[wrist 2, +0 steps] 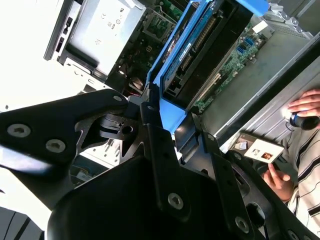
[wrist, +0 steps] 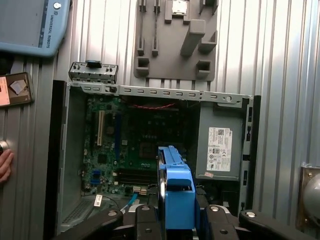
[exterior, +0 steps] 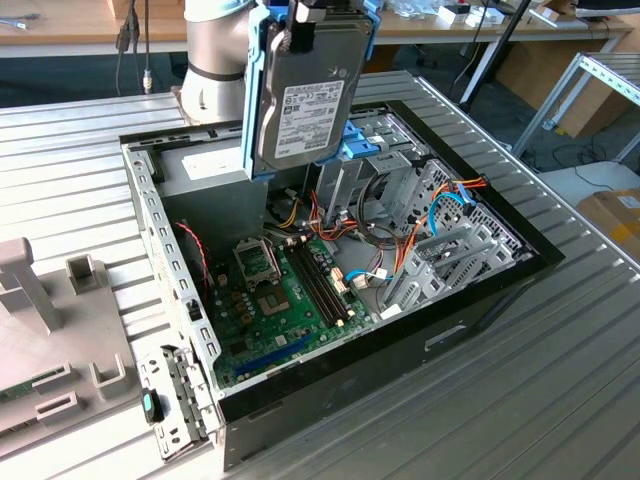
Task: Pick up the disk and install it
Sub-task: 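Pick up the disk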
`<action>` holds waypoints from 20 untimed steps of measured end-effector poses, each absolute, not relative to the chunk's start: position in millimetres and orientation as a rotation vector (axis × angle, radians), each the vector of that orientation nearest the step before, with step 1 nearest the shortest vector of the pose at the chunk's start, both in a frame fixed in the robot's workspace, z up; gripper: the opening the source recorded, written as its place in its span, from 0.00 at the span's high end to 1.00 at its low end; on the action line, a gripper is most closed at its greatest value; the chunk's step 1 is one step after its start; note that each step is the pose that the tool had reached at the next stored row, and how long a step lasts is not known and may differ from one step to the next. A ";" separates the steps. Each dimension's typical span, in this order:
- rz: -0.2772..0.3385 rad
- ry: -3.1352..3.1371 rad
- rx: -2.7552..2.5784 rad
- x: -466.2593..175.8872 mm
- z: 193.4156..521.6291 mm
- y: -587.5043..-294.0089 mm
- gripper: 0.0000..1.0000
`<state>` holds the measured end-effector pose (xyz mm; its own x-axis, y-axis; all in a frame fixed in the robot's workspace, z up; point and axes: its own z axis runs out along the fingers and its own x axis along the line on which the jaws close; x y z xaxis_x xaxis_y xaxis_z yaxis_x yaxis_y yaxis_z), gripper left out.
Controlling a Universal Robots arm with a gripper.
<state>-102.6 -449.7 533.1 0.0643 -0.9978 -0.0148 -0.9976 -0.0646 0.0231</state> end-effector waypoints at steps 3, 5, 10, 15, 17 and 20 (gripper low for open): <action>-0.042 -2.143 2.288 -102.3 533.1 -454.2 0.64; -0.042 -2.142 2.288 -102.0 533.1 -459.9 0.64; -0.042 -2.142 2.289 -101.9 533.1 -463.0 0.64; -0.042 -2.135 2.294 -91.2 533.1 -462.9 0.64; -0.042 -2.132 2.297 -85.7 532.9 -463.0 0.64; -0.041 -2.121 2.307 -70.7 532.5 -463.0 0.64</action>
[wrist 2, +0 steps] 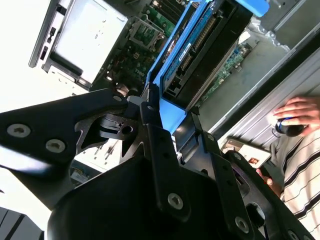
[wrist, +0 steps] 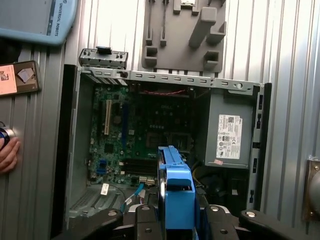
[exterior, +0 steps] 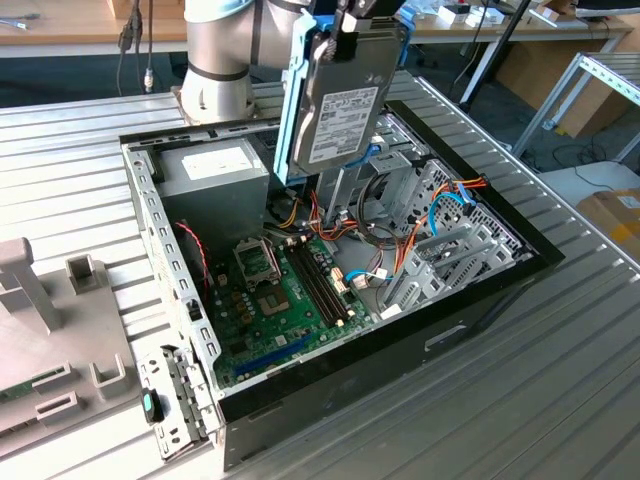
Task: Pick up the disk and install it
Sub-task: 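Pick up the disk, then insert the disk into the insertion slot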
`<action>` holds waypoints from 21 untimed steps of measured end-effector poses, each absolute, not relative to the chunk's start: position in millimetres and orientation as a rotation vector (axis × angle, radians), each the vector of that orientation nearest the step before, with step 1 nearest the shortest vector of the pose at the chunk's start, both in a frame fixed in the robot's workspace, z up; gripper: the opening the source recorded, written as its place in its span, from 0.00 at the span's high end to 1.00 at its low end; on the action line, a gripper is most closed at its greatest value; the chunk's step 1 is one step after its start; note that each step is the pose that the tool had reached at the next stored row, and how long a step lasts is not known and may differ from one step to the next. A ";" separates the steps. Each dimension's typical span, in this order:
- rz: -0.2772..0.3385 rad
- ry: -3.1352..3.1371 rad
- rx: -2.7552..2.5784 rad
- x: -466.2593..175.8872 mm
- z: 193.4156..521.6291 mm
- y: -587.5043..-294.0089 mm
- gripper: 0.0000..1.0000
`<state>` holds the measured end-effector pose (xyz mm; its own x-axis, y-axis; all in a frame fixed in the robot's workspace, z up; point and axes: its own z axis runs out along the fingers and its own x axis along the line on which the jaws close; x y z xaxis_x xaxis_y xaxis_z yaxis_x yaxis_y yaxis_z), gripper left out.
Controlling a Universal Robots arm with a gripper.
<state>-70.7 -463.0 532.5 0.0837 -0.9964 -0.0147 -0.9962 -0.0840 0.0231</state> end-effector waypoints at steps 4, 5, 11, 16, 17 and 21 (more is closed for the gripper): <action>-0.041 -2.107 2.320 -41.1 531.8 -463.0 0.64; -0.041 -2.105 2.322 -36.3 531.8 -463.0 0.64; -0.041 -2.095 2.331 -2.3 531.5 -463.0 0.64; -0.037 -2.093 2.329 -0.6 531.5 -487.4 0.64; -0.035 -2.091 2.328 -0.1 531.4 -492.3 0.64; -0.032 -2.090 2.326 0.8 531.1 -504.8 0.64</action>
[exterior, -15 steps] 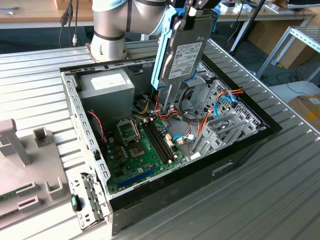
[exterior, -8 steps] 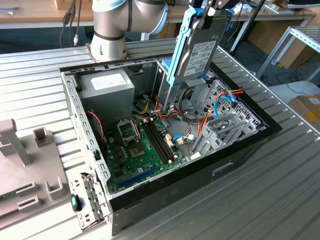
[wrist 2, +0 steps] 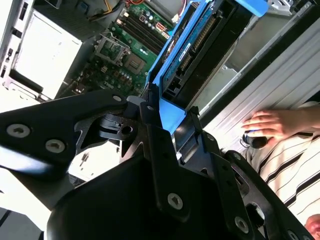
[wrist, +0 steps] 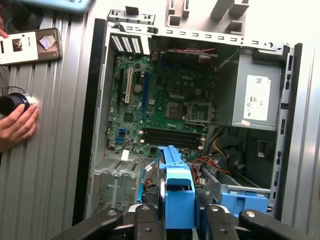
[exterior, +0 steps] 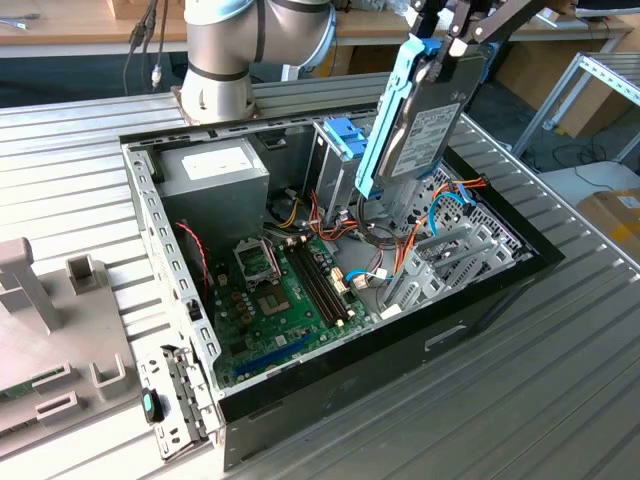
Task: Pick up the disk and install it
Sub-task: 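Insert the disk into the insertion slot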
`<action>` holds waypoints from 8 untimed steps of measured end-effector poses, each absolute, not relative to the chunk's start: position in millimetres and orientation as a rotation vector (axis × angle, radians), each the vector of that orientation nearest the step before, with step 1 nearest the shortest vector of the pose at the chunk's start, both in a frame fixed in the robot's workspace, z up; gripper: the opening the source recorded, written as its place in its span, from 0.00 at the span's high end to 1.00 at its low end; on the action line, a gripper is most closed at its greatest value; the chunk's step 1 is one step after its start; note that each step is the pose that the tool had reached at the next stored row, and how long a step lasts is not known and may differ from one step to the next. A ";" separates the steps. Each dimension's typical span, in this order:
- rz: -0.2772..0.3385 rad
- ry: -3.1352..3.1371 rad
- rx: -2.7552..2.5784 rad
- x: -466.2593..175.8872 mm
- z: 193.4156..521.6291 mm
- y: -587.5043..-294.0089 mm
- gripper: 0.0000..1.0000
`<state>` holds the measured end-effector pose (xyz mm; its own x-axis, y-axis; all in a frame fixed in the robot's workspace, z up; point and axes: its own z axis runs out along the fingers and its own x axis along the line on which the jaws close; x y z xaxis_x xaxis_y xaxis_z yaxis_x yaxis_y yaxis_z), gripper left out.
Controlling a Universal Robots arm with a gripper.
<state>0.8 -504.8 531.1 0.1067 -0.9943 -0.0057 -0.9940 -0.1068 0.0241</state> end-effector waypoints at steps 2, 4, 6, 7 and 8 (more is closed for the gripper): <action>-0.031 -2.090 2.326 1.2 530.9 -510.2 0.64; -0.031 -2.089 2.326 1.5 530.8 -515.4 0.64; -0.030 -2.089 2.326 1.8 530.5 -521.3 0.64; -0.030 -2.089 2.326 1.9 530.4 -523.7 0.64; -0.030 -2.089 2.325 2.2 530.3 -526.9 0.64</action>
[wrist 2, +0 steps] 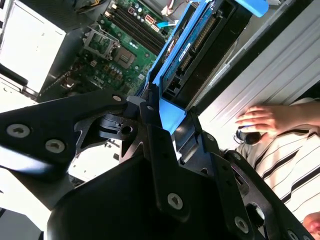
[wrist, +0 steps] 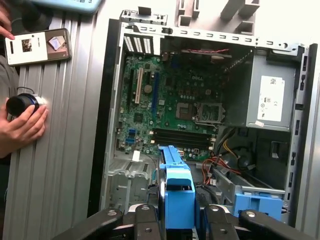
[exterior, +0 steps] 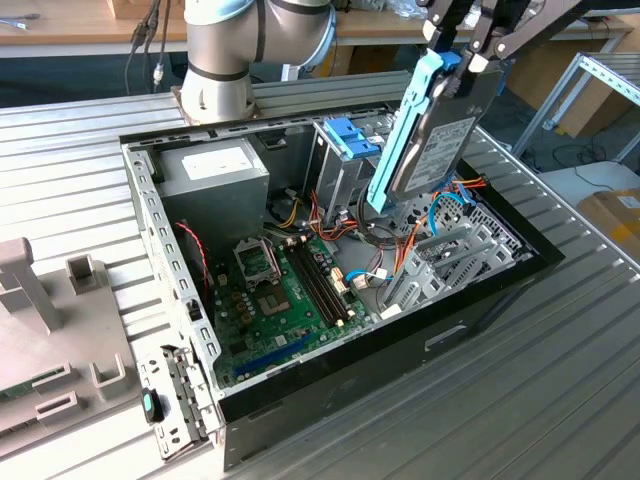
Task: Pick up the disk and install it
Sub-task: 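Insert the disk into the insertion slot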
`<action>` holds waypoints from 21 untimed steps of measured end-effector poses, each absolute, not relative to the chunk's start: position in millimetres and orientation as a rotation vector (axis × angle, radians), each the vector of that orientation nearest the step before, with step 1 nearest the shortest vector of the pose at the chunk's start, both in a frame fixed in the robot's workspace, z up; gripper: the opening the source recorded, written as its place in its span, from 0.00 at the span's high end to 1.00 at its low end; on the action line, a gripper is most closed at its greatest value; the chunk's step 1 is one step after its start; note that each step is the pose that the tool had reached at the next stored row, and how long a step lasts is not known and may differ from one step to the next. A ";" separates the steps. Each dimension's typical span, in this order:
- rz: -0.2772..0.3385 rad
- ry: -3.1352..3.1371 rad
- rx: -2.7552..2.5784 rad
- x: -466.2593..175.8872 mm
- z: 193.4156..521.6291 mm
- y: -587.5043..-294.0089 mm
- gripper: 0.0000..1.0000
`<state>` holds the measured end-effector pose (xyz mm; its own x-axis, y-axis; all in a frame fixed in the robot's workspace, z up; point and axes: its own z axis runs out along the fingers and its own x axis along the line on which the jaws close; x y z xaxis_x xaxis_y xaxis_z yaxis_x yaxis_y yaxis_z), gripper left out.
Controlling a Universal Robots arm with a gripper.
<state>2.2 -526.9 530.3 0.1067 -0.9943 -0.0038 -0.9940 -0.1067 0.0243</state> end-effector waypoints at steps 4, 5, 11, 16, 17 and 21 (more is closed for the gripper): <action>-0.029 -2.091 2.323 3.4 529.0 -542.0 0.64; -0.029 -2.092 2.322 3.7 528.5 -546.0 0.64; -0.030 -2.157 2.263 6.0 524.9 -551.8 0.64; -0.030 -2.174 2.246 10.2 523.9 -553.4 0.64; -0.030 -2.175 2.245 11.5 523.7 -553.6 0.64; -0.030 -2.180 2.241 20.0 522.8 -554.6 0.64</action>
